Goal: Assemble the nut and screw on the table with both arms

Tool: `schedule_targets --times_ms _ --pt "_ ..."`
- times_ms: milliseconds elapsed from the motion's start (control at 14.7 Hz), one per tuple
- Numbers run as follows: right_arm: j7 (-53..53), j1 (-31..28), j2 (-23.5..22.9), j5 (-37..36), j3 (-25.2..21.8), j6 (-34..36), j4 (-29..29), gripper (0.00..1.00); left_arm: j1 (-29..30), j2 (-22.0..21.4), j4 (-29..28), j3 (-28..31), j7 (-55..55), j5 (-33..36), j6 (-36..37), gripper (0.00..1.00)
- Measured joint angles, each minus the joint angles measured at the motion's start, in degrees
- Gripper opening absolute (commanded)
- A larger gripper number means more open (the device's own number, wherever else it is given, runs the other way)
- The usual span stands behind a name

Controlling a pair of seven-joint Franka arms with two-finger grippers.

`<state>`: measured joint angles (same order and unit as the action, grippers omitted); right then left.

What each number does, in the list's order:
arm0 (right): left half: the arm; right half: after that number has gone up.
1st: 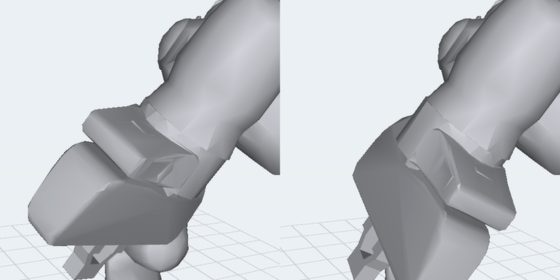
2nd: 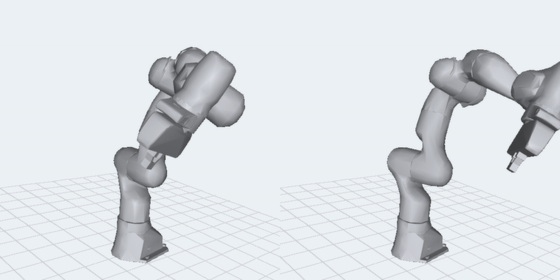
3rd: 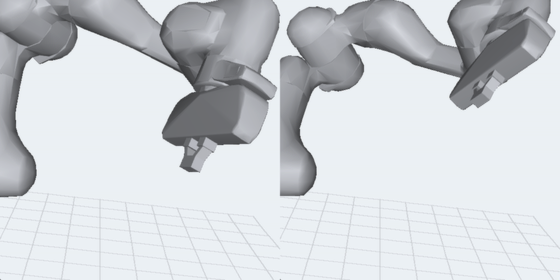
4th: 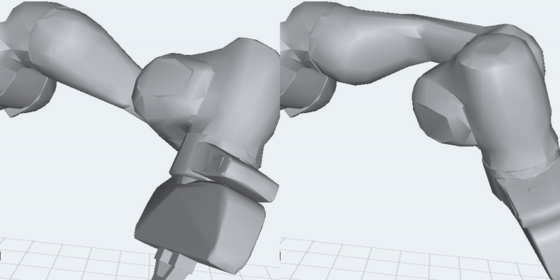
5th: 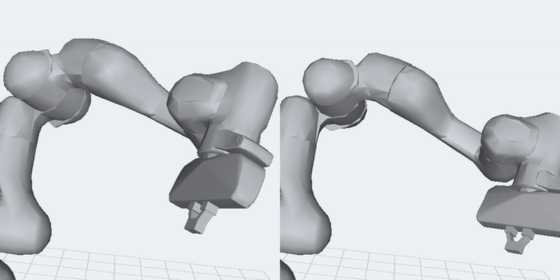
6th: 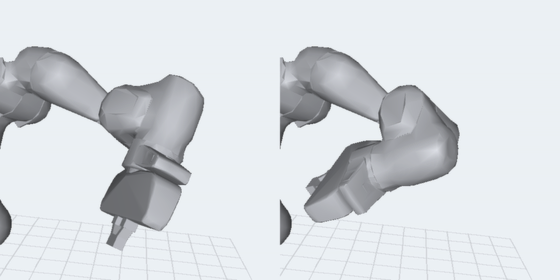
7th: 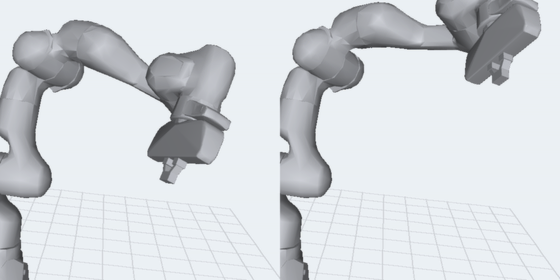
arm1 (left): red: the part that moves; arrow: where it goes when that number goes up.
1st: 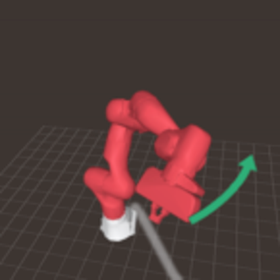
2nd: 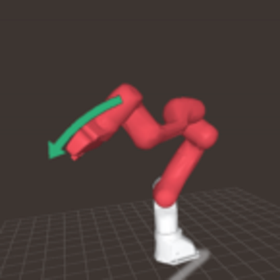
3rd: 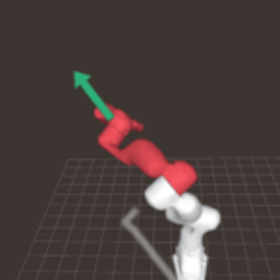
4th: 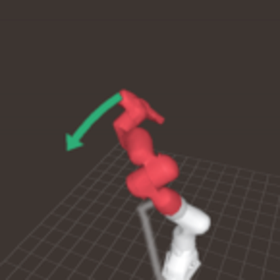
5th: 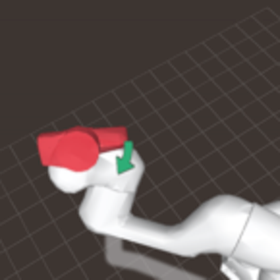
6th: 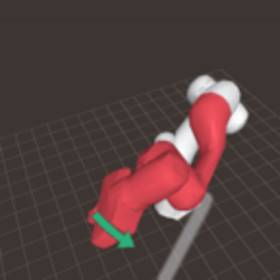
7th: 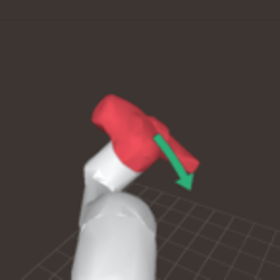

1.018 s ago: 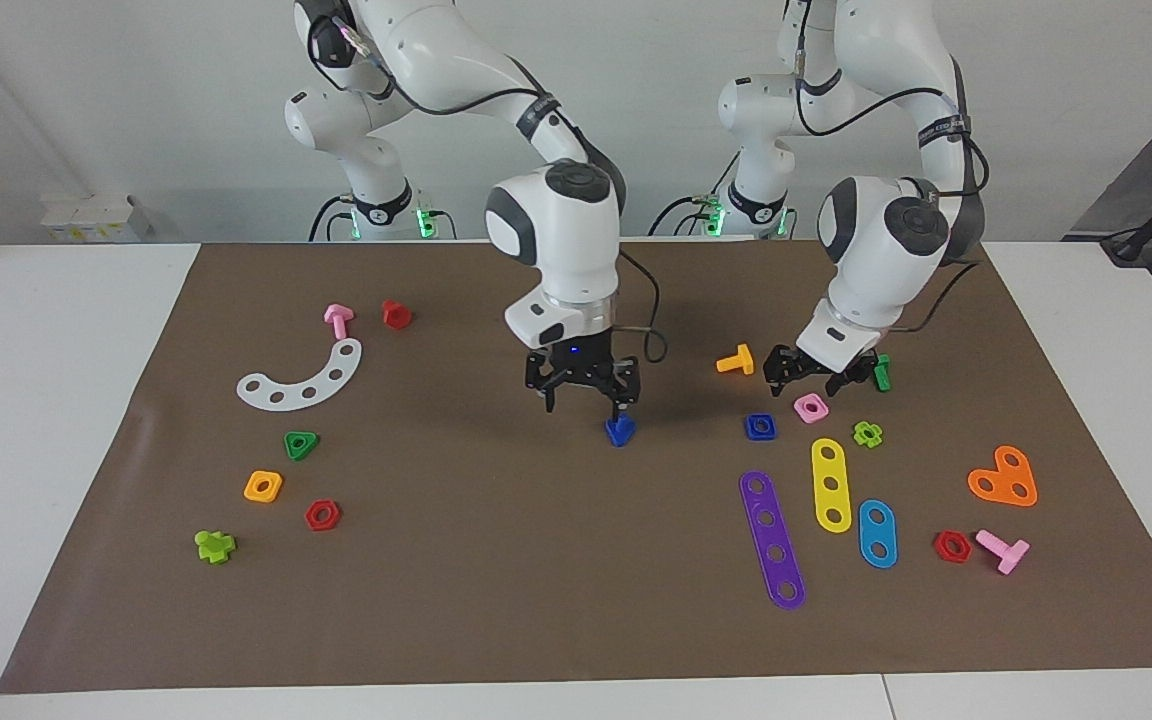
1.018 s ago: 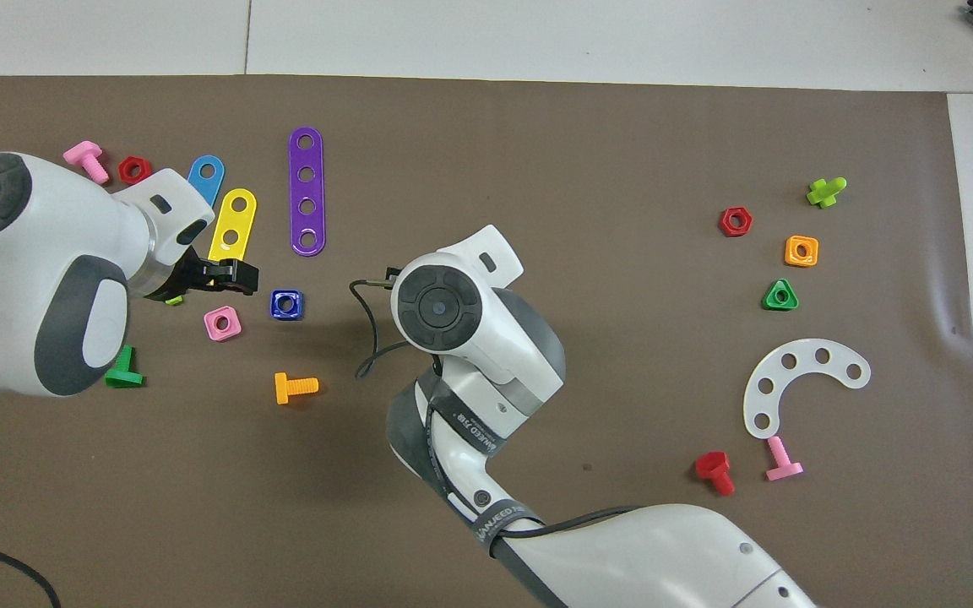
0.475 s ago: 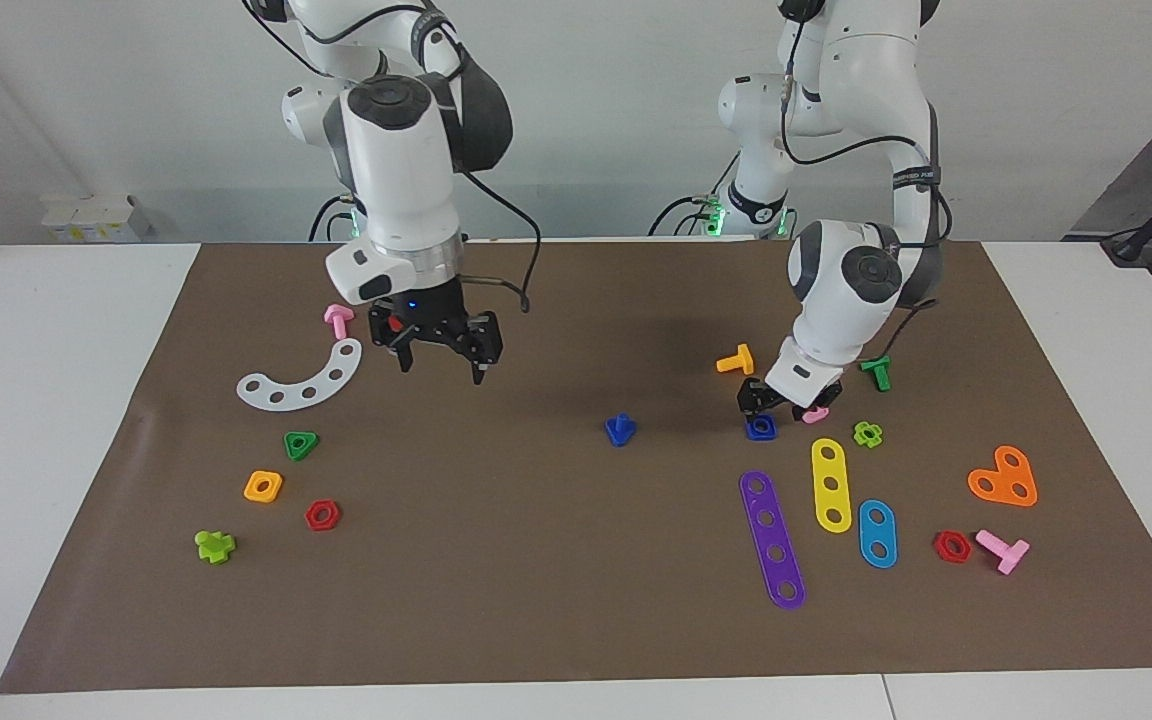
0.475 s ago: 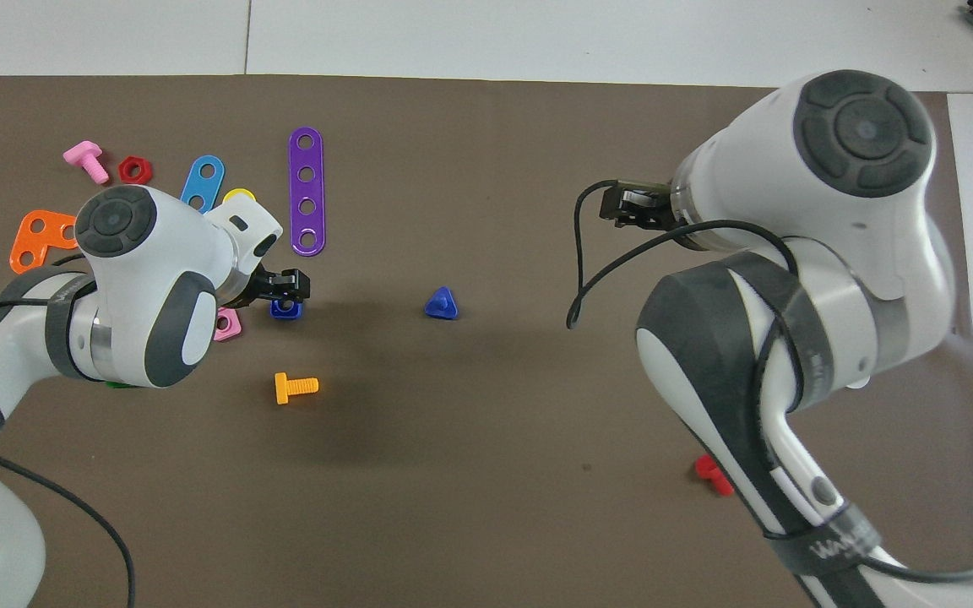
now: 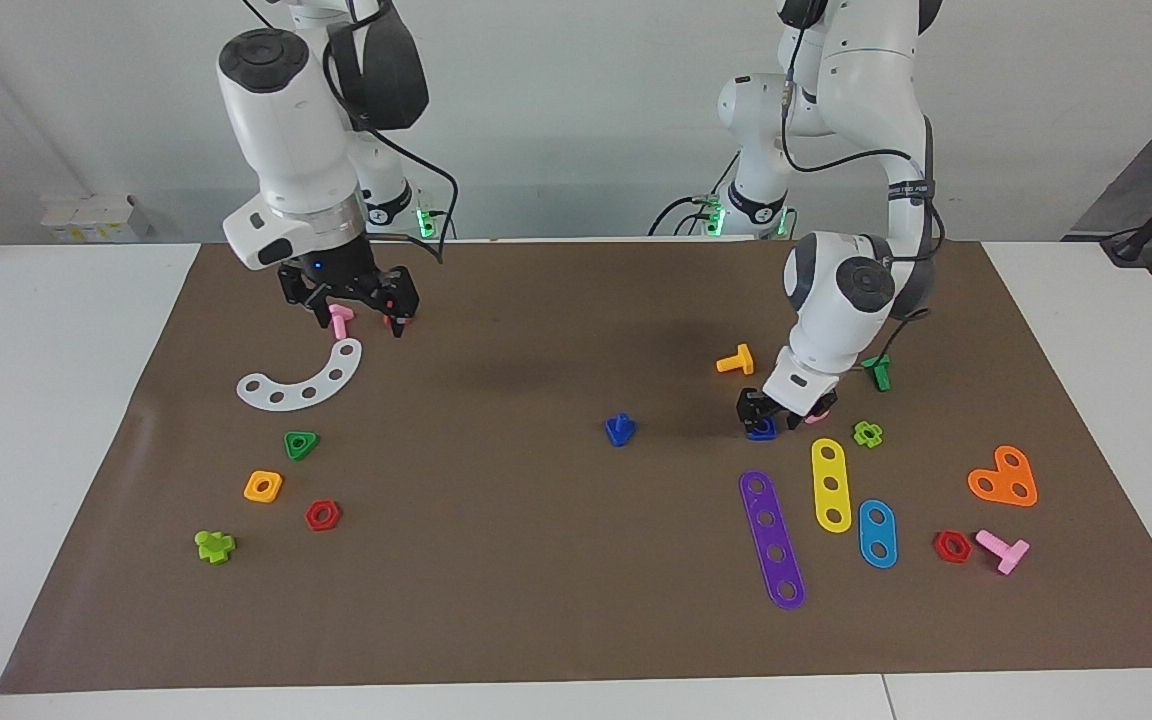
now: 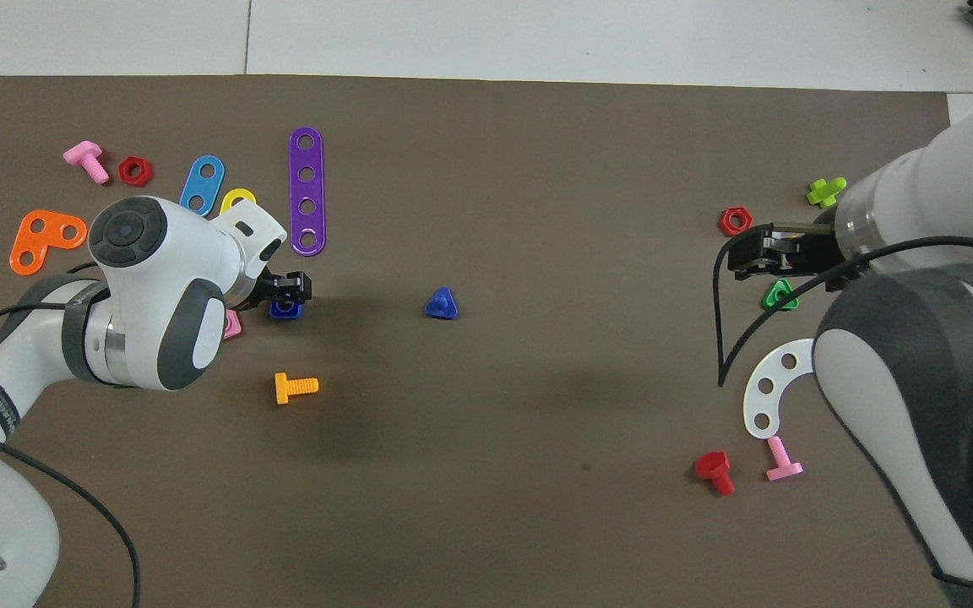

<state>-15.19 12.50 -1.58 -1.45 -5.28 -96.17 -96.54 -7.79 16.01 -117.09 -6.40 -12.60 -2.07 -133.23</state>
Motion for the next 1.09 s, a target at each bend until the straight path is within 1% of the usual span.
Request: schedule_targets --times_ms 271,543,814,1086 --pt "9.47 -6.49 0.93 0.01 -0.04 2.48 -0.16 1.0 -0.53 0.0 -0.59 -0.06 -0.04 0.0 -0.48 0.58" --pt "15.51 -10.63 2.04 0.01 -0.07 3.23 -0.16 1.0 -0.82 0.0 -1.0 -0.04 -0.08 0.0 -0.82 0.54" --pt "16.9 -12.13 2.73 0.01 -0.08 3.85 0.63 1.0 -0.82 0.0 -1.08 -0.02 -0.08 0.0 -0.89 0.51" --pt "13.08 -11.94 2.71 0.52 0.75 5.51 5.22 1.0 -0.82 -0.02 -1.21 0.03 -0.08 0.0 -0.95 0.44"
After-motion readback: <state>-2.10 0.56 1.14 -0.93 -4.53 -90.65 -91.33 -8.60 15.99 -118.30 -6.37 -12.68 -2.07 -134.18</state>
